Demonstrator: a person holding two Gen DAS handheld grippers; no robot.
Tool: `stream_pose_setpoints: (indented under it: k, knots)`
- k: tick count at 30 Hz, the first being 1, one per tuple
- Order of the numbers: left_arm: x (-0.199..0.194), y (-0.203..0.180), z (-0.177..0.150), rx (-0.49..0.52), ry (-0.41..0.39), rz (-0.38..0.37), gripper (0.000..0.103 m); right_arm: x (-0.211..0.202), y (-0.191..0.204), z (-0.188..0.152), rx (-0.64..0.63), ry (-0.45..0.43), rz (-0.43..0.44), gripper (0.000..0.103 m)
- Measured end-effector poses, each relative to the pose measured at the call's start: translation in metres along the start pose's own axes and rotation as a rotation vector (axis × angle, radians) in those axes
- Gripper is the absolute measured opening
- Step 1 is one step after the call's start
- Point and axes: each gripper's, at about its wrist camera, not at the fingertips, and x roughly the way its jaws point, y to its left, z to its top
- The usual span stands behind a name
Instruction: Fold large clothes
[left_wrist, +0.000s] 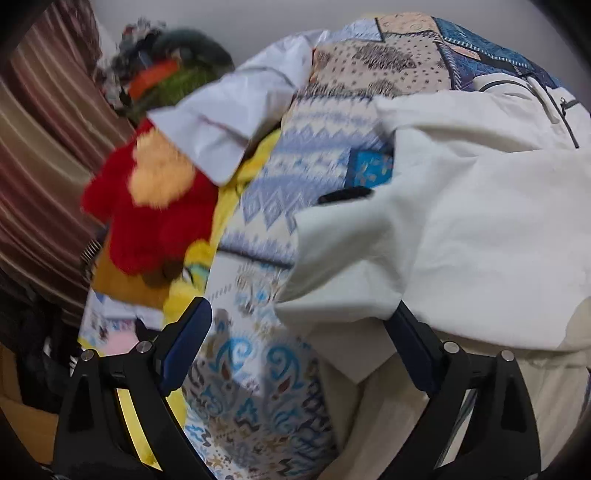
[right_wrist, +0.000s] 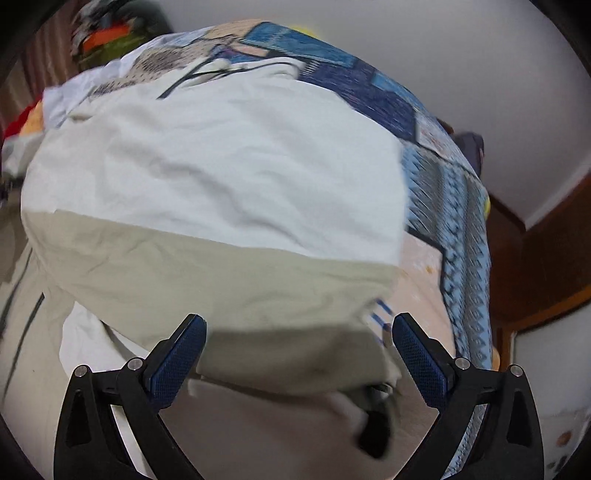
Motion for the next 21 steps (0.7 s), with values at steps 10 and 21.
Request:
stream_pose_setpoints:
  k: [10, 21]
  knots:
    - [-0.062, 0.011, -0.001, 0.039, -0.073, -0.062, 0.095, -0.045, -0.045, -0.002, 0.185, -0.035, 0.114, 0.101]
    - [-0.123, -0.037, 0.088, 0.027, -0.196, -0.319, 0.095, -0.095, -0.01, 0.085, 0.099, -0.241, 0.162, 0.103]
